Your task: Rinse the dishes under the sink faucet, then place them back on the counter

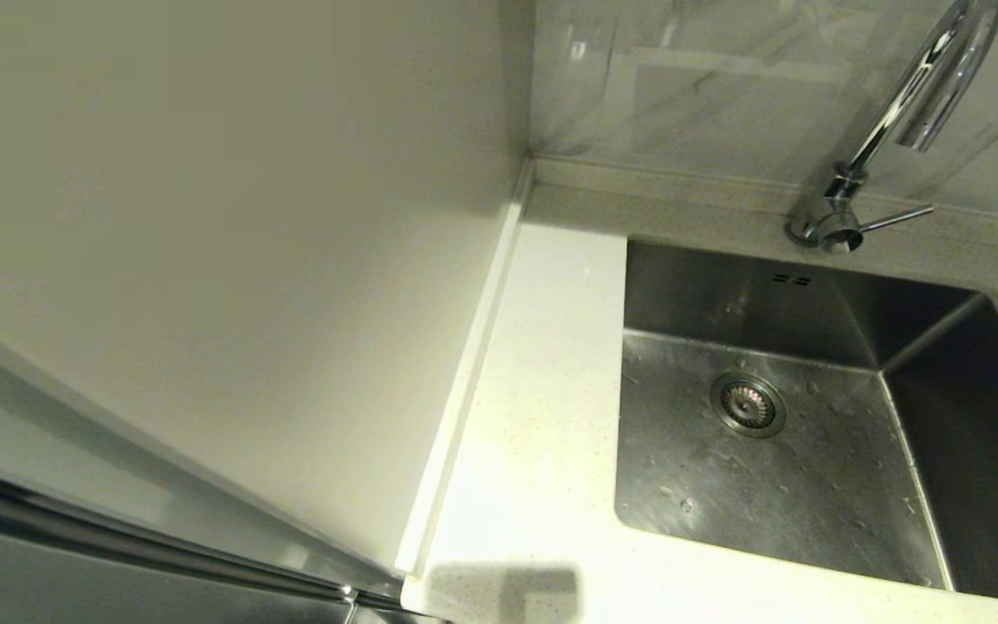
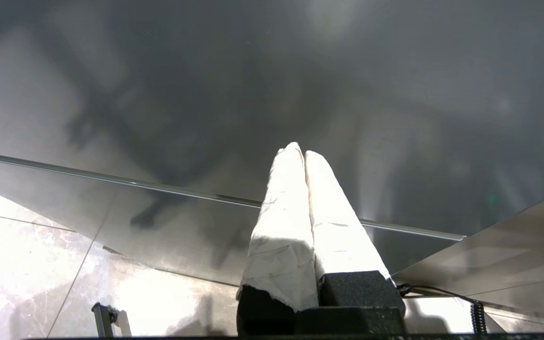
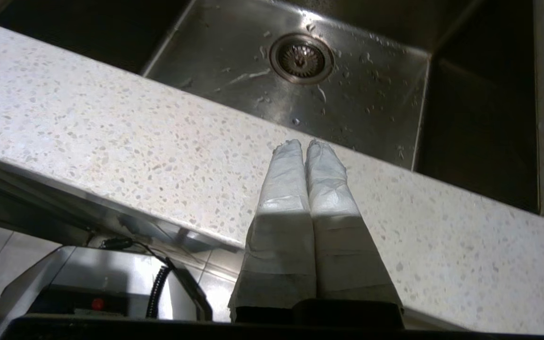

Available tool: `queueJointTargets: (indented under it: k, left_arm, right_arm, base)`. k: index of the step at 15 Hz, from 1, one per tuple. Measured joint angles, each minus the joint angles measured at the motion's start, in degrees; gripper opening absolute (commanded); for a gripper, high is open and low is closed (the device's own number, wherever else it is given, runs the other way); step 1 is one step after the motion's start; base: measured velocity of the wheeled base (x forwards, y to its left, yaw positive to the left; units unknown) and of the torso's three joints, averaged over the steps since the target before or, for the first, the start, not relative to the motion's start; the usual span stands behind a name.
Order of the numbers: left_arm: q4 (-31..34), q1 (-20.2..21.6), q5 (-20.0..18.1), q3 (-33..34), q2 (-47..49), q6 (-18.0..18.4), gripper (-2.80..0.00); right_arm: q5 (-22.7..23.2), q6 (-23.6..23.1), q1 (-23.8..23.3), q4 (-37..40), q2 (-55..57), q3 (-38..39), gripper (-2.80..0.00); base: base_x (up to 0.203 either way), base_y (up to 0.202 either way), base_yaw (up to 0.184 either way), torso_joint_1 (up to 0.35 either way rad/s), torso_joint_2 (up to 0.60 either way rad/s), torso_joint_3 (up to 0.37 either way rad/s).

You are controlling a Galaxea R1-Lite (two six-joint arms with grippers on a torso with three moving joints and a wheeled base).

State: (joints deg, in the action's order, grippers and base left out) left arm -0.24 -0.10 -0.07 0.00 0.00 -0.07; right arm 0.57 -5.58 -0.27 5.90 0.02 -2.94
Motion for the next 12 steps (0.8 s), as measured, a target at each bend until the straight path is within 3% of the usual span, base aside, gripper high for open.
queueJointTargets:
  k: [4, 7, 12]
  left_arm:
    - [0.0, 0.0, 0.0, 0.0, 0.0, 0.0, -2.80]
    - [0.0, 0.0, 0.0, 0.0, 0.0, 0.0, -2.80]
    - [0.0, 0.0, 0.0, 0.0, 0.0, 0.0, -2.80]
  right_arm:
    - [-0.5, 5.0, 0.0, -1.4, 0.0, 0.8, -2.80]
    - [-0.6, 5.5, 0.1, -6.0, 0.0, 2.4, -2.80]
    - [-0.6, 5.5, 0.1, -6.1, 0.0, 2.8, -2.80]
  base:
    - [0.000, 0.000, 0.000, 0.000, 0.00, 0.000]
    - [0.000, 0.000, 0.000, 0.000, 0.00, 0.000]
    - [0.000, 0.000, 0.000, 0.000, 0.00, 0.000]
